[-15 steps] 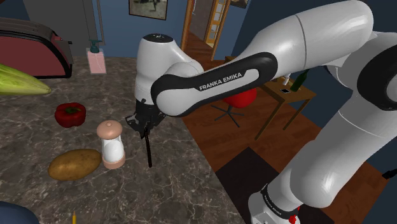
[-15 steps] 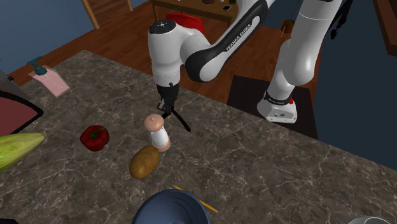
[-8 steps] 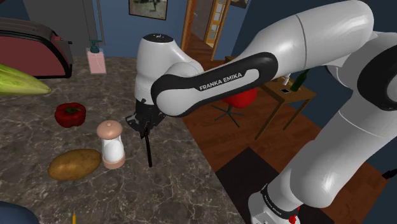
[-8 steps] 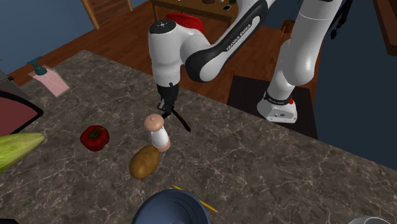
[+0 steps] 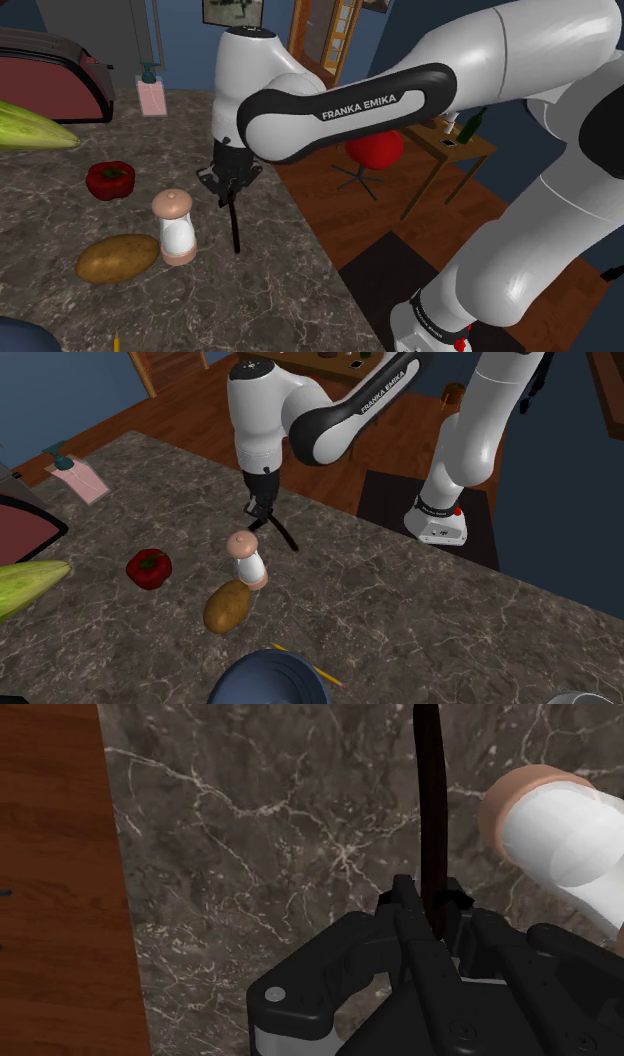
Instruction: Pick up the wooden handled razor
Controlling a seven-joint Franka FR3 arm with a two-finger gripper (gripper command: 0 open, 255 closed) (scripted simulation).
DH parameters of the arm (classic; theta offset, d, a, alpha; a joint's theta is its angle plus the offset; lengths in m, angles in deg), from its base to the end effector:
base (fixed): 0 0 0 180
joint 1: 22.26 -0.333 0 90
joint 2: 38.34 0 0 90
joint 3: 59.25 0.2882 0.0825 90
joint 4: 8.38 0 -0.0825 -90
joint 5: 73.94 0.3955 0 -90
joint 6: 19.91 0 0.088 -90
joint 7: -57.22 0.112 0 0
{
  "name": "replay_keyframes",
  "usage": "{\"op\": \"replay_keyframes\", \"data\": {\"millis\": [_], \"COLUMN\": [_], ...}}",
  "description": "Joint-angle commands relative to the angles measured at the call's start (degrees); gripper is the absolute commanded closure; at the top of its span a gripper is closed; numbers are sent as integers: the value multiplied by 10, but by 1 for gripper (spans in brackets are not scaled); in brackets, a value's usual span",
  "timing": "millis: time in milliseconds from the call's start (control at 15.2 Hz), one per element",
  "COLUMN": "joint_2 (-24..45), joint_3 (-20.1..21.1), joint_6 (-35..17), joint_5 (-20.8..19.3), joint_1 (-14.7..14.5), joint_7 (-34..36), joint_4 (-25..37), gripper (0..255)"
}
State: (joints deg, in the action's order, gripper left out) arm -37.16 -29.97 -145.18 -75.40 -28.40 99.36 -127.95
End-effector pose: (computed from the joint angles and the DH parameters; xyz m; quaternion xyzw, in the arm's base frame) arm 0.4629 0.3273 0.3849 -0.9978 0.0519 -0.0353 0.0211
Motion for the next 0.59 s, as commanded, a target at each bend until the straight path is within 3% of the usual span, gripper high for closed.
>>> {"op": "replay_keyframes", "data": {"millis": [0, 528], "joint_2": [-5, -22], "joint_3": [0, -1], "joint_6": [15, 61], "joint_5": [4, 14], "joint_1": [0, 2], "joint_7": [-3, -10], "joint_4": [10, 41], "gripper": [255, 255]}}
